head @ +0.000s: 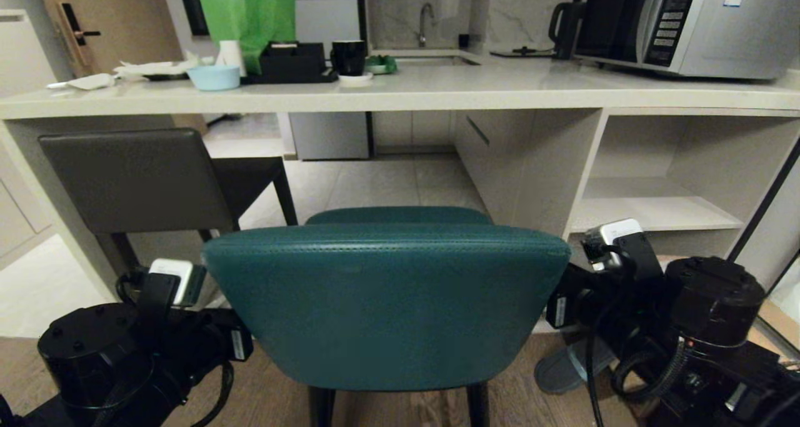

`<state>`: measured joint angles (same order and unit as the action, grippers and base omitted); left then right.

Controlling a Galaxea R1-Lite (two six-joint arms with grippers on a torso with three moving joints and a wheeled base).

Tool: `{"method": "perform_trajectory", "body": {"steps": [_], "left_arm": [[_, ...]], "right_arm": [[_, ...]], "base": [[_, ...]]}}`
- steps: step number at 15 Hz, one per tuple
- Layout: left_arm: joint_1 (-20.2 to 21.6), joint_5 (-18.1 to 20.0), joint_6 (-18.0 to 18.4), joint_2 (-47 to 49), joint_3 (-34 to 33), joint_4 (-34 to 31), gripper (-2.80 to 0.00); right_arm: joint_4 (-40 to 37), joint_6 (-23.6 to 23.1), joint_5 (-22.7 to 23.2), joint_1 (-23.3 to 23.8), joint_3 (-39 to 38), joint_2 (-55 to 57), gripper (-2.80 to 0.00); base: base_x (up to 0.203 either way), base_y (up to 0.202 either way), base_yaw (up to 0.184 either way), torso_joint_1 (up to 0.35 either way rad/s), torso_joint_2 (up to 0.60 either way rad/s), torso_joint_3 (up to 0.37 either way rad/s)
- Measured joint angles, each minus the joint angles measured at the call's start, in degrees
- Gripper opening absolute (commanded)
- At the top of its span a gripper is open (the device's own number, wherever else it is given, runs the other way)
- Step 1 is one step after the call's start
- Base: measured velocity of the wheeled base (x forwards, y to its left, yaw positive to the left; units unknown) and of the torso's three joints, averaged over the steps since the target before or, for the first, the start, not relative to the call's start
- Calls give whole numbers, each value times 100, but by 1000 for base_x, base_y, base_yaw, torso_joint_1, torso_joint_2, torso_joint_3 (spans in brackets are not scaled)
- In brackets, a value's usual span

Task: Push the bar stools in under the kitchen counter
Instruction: Push the blue chair back under the dining table

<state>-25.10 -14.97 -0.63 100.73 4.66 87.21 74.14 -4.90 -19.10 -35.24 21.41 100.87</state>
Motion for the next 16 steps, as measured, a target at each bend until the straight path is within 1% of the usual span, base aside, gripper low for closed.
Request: {"method": "perform_trajectory", "body": {"steps": [3, 6, 8, 11, 13, 16], "left_arm": [[-221, -337, -18, 195, 35, 46, -280], [-450, -468, -11, 380, 156, 39, -280], [-529, -499, -7, 495, 278, 22, -280], [-543, -525, 21, 648, 621, -36, -280], [-495, -474, 68, 725, 929, -72, -280], [-367, -374, 109, 793, 1430, -402, -280]], "right_arm": [[22, 0, 1, 70, 435, 350, -280], [-146, -6, 0, 222, 890, 596, -280], [-234, 6, -2, 305, 1081, 713, -280], [-152, 37, 17, 327, 1017, 768, -280], [-177, 25, 95, 225, 849, 731, -280], [-173, -8, 51, 234, 783, 715, -280]], "base": [[0, 0, 0, 0, 0, 0], [0, 0, 0, 0, 0, 0], [0, 0, 0, 0, 0, 0], [0, 0, 0, 0, 0, 0], [0, 0, 0, 0, 0, 0], [0, 0, 0, 0, 0, 0]]}}
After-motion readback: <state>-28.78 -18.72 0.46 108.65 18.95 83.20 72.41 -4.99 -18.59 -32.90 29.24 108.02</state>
